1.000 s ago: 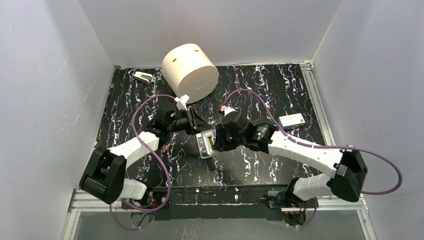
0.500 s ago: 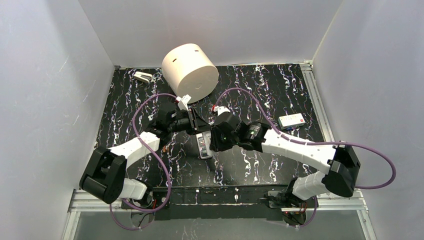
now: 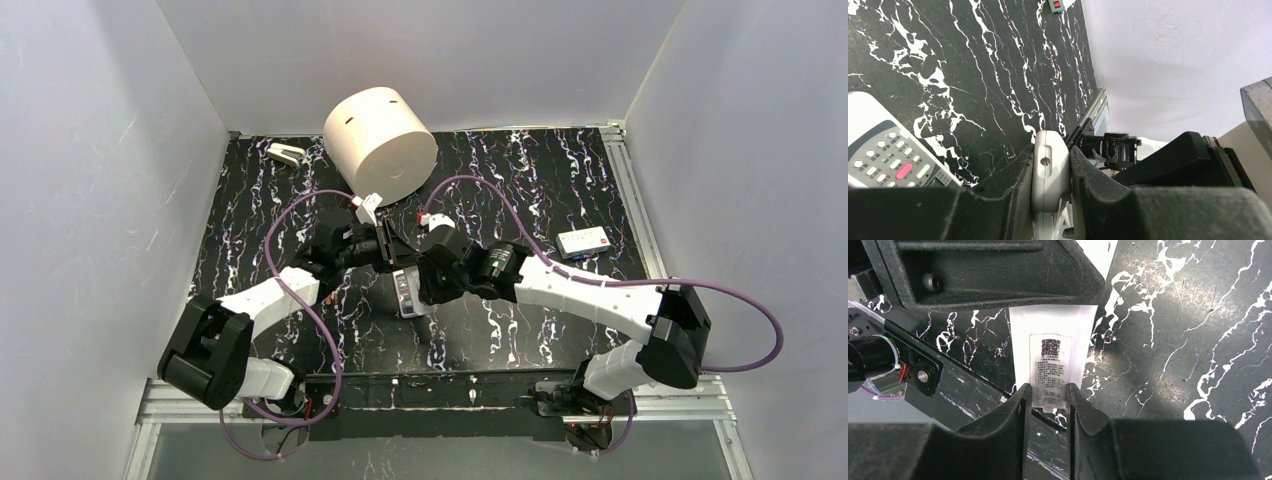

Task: Load the batteries into the remote control

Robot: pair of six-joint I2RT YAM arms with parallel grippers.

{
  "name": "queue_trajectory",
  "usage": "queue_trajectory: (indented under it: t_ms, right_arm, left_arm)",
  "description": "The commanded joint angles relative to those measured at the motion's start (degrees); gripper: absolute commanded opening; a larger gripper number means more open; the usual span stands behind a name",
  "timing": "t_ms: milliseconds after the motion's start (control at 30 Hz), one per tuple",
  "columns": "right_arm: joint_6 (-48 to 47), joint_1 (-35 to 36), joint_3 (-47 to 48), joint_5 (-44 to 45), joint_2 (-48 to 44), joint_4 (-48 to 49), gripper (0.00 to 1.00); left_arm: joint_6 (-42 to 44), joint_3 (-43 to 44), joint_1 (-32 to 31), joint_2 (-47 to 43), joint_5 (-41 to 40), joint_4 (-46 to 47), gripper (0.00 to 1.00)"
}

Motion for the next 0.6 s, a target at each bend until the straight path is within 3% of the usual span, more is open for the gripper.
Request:
queue_trajectory:
  t_ms: [0, 267, 567]
  right_arm:
    - [-1.01, 0.16, 3.12, 2.57, 1.28, -2.72, 0.20]
    - [-0.71, 0.21, 6.19, 2.58, 4.53, -5.95, 0.21]
    - [0.31, 0.22, 9.27, 2.11, 7.10, -9.90, 0.32]
  left_arm:
    - [0.36, -0.46, -0.26, -2.79, 1.32, 1.33, 0.00]
    - [0.91, -0.45, -0.35, -3.58, 2.97, 1.24, 0.00]
    - [-5.38, -0.13, -0.35, -3.63, 6.52, 1.29, 0.00]
